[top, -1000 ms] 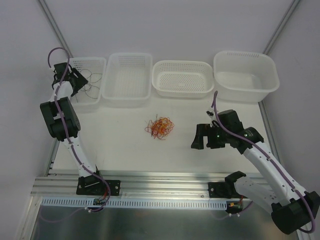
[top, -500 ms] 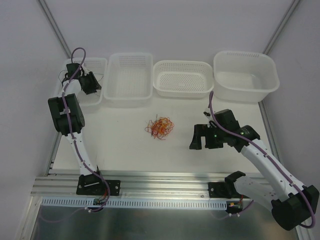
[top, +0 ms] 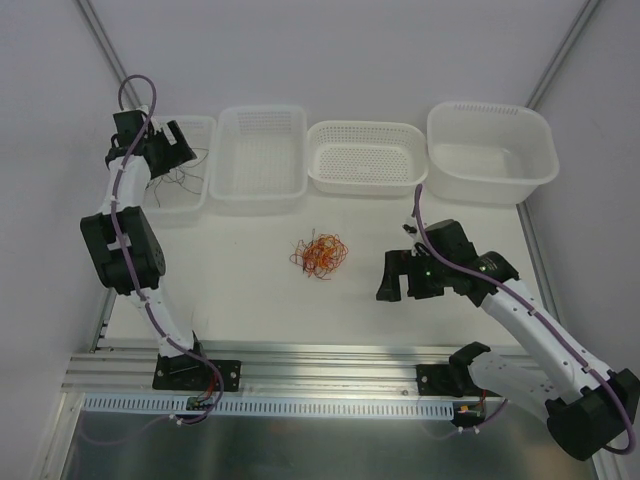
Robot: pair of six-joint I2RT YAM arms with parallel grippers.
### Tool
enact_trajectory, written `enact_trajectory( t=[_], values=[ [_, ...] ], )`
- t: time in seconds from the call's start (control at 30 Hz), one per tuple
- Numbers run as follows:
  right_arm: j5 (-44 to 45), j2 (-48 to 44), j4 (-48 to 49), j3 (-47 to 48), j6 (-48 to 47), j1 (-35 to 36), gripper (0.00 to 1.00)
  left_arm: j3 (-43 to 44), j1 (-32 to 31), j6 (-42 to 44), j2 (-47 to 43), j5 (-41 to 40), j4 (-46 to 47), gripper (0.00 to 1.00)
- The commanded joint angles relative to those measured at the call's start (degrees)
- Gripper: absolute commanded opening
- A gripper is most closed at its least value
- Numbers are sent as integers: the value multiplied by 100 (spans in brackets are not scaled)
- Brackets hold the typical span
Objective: Untangle the cables
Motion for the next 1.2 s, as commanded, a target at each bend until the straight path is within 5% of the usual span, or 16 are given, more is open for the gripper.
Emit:
enact_trajectory(
  t=[0.0,0.07,0.3,0.63,0.9,1.17],
  values=[
    [126,-89,166,266,51,68,98,-159,-32,-437,-1010,-470,40,91],
    [144,-36,219,301,-19,94,98,-448,-111,-543,-1465,-531,31,98],
    [241,438,737,591,-161,182,99,-2029,-778,-799,-3206,-470,-57,99],
    [960,1642,1652,1144,408,419,96,-4525,-2694,-948,-5211,5,-39,99],
    [2059,2591,2188,1768,1395,665,82,-4976,-4258,-1422,-5046,-627,294,99],
    [2376,3864,2285,2595,1817,929,67,-5134,-4769,-1502,-4896,-839,347,99]
  ],
)
